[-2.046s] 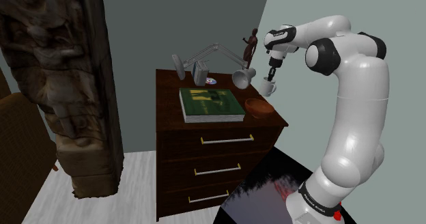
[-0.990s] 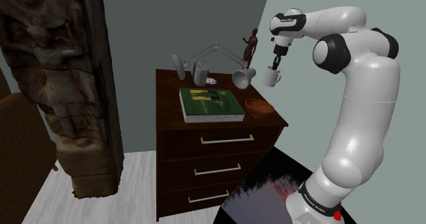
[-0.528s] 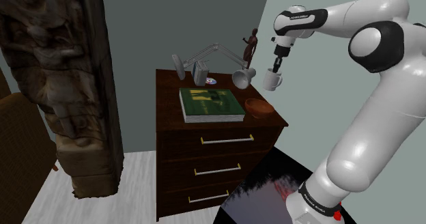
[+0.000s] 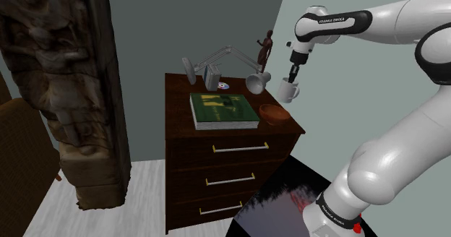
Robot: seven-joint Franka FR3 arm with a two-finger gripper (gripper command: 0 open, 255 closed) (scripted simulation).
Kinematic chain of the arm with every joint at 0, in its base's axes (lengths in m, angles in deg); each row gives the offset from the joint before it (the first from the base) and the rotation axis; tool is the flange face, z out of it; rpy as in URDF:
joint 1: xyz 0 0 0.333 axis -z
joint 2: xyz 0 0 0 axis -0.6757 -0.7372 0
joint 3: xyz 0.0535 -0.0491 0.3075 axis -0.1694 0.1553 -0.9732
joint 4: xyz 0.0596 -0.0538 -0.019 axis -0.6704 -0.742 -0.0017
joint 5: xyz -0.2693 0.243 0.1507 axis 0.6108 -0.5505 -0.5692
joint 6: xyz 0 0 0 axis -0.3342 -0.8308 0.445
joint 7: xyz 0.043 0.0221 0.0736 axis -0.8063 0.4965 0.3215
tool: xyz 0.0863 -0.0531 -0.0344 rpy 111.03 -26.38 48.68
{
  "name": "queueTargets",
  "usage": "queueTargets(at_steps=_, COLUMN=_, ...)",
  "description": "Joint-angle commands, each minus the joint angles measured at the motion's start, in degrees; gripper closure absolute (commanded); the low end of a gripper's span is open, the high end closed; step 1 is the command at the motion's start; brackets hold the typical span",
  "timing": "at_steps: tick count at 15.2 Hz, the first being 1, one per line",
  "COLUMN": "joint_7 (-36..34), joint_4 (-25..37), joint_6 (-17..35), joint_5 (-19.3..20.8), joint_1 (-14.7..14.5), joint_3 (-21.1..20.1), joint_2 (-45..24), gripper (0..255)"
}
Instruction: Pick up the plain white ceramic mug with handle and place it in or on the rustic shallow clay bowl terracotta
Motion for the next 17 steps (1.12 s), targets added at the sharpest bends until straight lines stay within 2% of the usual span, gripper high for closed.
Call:
queueTargets(at_steps=1, joint_7=-0.11, joint_4=-1.63, joint_6=1.54, joint_5=0.13, joint_1=0.06, joint_3=0.05, joint_2=0.11, gripper=255)
queueTargets(at_steps=14, joint_7=0.51, joint_4=-9.26, joint_6=11.64, joint_5=-0.66, joint_1=0.24, joint_3=1.01, joint_2=-2.60, gripper=255)
queueTargets(at_steps=17, joint_7=0.59, joint_4=-9.69, joint_6=12.29, joint_5=-0.75, joint_1=0.24, joint_3=1.07, joint_2=-2.86, gripper=255)
